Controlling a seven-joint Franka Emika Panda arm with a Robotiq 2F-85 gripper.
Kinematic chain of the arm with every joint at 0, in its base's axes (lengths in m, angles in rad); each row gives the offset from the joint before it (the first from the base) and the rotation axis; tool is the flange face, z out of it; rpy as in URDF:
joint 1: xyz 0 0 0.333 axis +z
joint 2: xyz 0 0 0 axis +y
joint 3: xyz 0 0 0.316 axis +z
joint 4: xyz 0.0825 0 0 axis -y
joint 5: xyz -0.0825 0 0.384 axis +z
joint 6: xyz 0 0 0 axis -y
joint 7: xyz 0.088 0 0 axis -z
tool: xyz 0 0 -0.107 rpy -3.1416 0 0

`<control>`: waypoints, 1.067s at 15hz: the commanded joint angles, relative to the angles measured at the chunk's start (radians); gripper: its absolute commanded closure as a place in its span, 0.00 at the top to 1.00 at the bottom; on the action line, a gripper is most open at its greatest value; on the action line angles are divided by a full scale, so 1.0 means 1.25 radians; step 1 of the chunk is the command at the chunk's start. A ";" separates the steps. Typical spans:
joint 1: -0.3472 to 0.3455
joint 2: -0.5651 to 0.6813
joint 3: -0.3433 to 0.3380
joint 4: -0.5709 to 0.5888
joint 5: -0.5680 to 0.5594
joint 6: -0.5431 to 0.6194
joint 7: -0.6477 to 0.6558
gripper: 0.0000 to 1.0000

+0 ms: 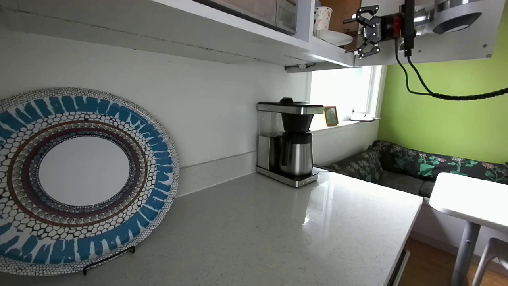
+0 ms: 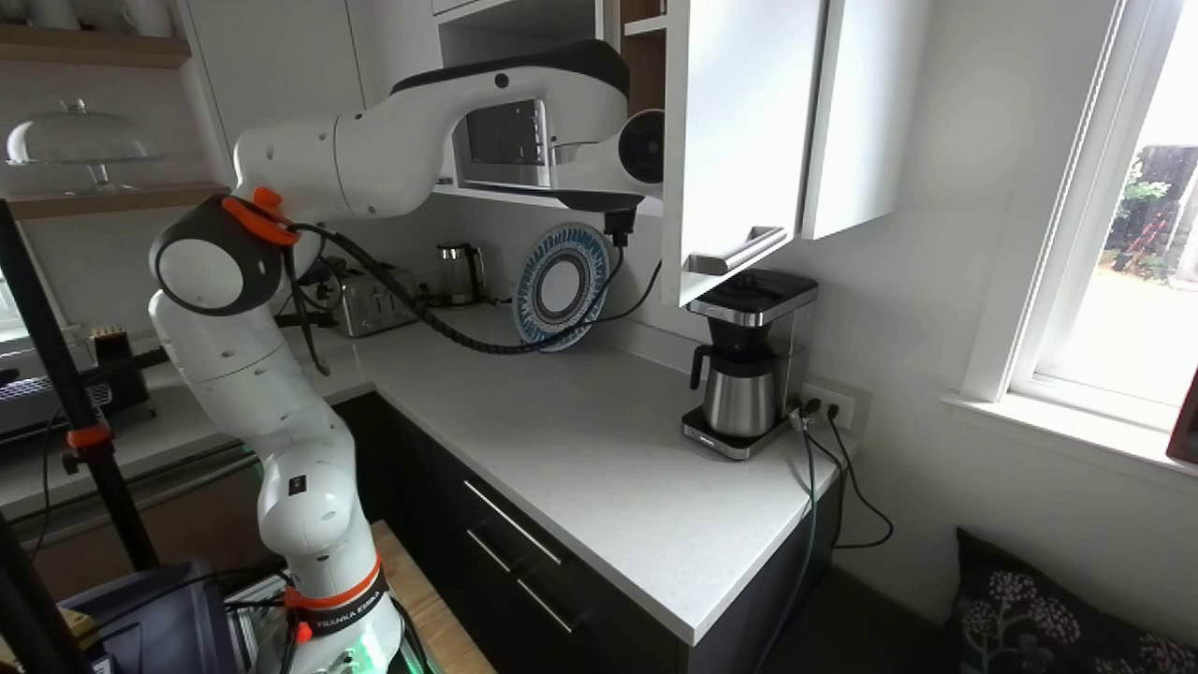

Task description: Pick up the paper towel with a cup on top and put it in the bottom right shelf of the top wall cabinet

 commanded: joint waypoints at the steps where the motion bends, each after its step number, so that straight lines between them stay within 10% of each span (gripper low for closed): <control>1: -0.002 -0.023 -0.013 -0.015 -0.023 -0.043 0.008 1.00; 16: -0.052 -0.207 0.006 -0.141 -0.213 -0.013 0.032 1.00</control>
